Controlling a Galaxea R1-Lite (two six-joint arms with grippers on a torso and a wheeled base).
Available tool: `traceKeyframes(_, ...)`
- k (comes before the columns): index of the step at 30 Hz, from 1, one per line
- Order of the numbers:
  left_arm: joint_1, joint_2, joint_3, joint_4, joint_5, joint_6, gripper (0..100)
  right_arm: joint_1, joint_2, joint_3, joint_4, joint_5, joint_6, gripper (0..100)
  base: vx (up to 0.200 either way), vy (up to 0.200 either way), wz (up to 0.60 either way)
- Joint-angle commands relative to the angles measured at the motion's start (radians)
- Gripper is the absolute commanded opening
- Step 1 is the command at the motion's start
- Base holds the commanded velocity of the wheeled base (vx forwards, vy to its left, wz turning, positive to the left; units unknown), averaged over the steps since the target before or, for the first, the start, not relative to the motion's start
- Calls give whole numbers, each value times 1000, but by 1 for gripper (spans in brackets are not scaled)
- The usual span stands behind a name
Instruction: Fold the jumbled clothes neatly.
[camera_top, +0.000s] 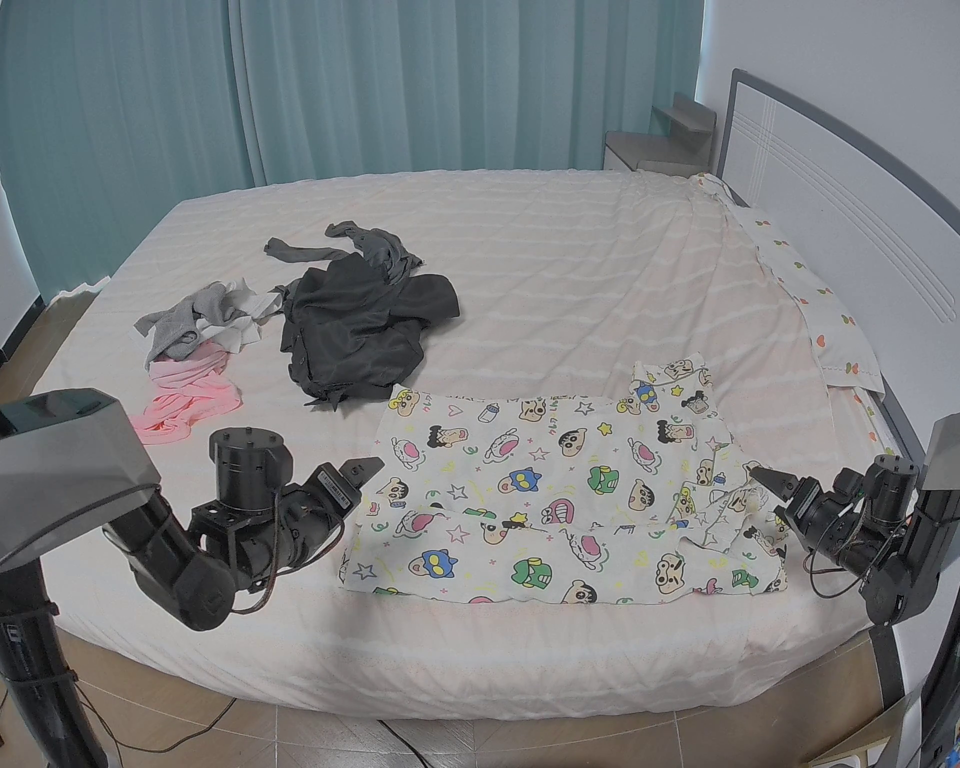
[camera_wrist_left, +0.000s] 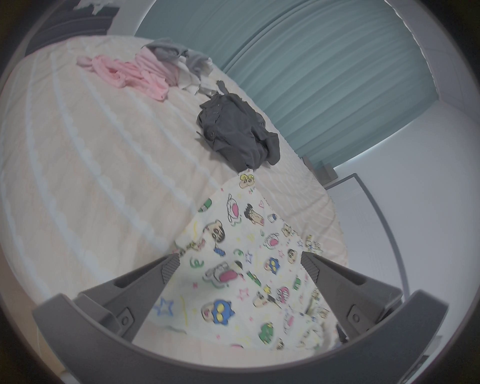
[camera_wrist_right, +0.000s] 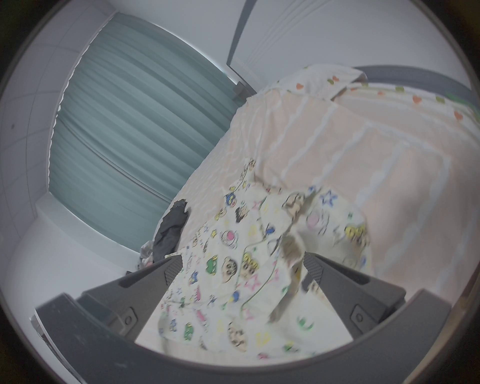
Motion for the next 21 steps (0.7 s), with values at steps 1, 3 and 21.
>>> traceKeyframes(1, 4, -154, 138, 0, -108, -97, 100, 96, -25, 73, -11, -60, 51, 100, 0, 0, 0)
traceKeyframes(3, 2, -157, 151, 1, -120, -109, 100, 109, 6, 71, -12, -80, 52, 100, 0, 0, 0)
traceKeyframes(21, 1, -131, 173, -3, -122, -109, 100, 168, 164, -2, -12, -176, 104, 100, 0, 0, 0)
